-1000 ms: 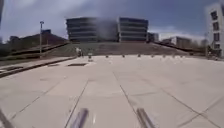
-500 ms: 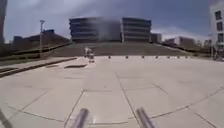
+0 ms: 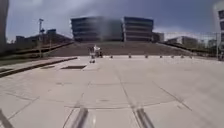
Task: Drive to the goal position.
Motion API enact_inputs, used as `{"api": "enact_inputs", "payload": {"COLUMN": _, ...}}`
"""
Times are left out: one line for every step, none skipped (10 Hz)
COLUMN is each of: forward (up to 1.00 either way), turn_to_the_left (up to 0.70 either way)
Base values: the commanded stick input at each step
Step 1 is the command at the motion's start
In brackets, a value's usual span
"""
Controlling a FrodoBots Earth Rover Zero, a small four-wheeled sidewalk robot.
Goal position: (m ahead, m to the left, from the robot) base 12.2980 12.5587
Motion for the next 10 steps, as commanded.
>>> {"api": "enact_inputs", "payload": {"forward": 1.00, "turn_to_the_left": -0.07}}
{"api": "enact_inputs", "payload": {"forward": 1.00, "turn_to_the_left": -0.28}}
{"api": "enact_inputs", "payload": {"forward": 1.00, "turn_to_the_left": -0.17}}
{"api": "enact_inputs", "payload": {"forward": 1.00, "turn_to_the_left": -0.01}}
{"api": "enact_inputs", "payload": {"forward": 1.00, "turn_to_the_left": 0.00}}
{"api": "enact_inputs", "payload": {"forward": 1.00, "turn_to_the_left": 0.00}}
{"api": "enact_inputs", "payload": {"forward": 1.00, "turn_to_the_left": 0.00}}
{"api": "enact_inputs", "payload": {"forward": 1.00, "turn_to_the_left": 0.00}}
{"api": "enact_inputs", "payload": {"forward": 1.00, "turn_to_the_left": 0.00}}
{"api": "enact_inputs", "payload": {"forward": 1.00, "turn_to_the_left": -0.05}}
